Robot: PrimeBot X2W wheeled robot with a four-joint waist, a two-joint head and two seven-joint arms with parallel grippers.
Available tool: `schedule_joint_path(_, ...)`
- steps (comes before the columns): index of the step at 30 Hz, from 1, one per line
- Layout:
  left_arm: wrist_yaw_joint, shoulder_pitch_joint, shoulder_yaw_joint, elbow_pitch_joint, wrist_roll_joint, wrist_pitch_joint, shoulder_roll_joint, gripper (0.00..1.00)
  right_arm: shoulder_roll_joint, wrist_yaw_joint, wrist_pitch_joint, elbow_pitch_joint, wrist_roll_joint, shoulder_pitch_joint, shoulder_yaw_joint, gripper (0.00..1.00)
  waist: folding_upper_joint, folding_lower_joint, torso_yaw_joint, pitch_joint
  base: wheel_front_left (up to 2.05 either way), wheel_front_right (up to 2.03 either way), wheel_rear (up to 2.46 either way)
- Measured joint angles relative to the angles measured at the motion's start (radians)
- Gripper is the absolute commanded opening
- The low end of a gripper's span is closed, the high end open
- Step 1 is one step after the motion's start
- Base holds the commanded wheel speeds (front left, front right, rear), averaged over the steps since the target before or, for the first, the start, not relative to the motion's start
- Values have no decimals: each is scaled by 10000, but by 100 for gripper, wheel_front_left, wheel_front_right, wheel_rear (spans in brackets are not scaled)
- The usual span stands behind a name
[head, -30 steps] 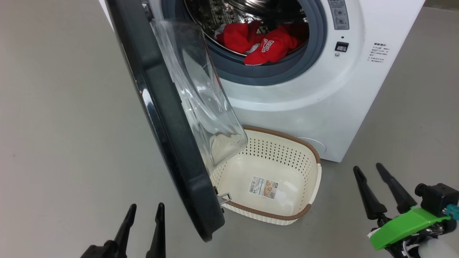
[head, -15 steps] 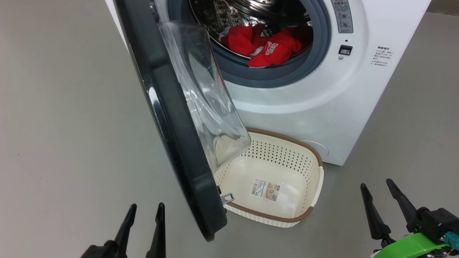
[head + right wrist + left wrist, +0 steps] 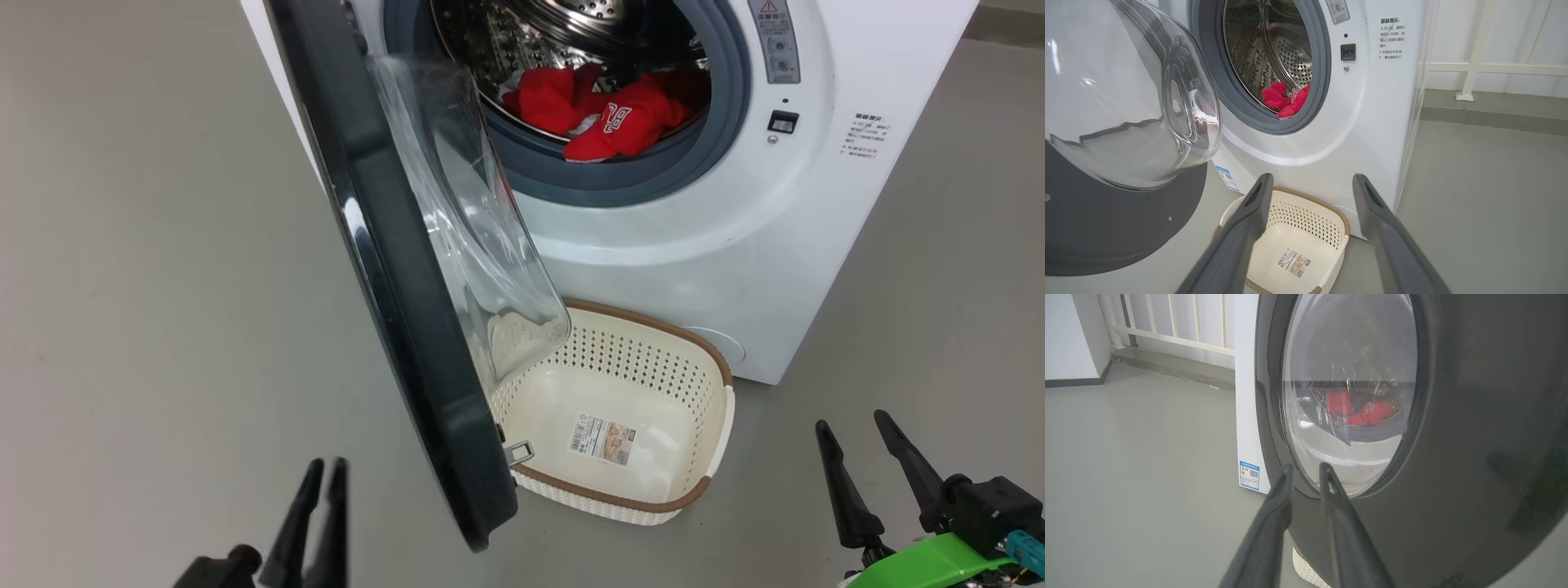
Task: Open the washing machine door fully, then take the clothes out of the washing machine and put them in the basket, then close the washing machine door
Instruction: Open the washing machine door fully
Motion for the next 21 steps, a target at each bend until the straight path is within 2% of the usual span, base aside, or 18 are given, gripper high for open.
schedule_joint_path(7, 90, -55, 476, -1254, -48, 0, 6, 0, 50, 0, 0, -13, 0, 230, 46, 100, 0, 0, 9, -157, 0, 0, 0)
schedule_joint_path(12, 211, -560, 393, -3290, -140, -19, 13, 0, 79, 0, 0, -65, -25, 254, 58, 100, 0, 0, 3, -200, 0, 0, 0)
schedule_joint_path(17, -153, -808, -915, -4654, -109, -31, 17, 0, 84, 0, 0, -136, -69, 256, 50, 100, 1, 0, -31, -207, 0, 0, 0)
schedule_joint_path(21, -698, -803, -2577, -4786, 134, -31, 36, 0, 82, 0, 0, -157, -77, 254, 63, 100, 0, 0, -100, -177, 0, 0, 0)
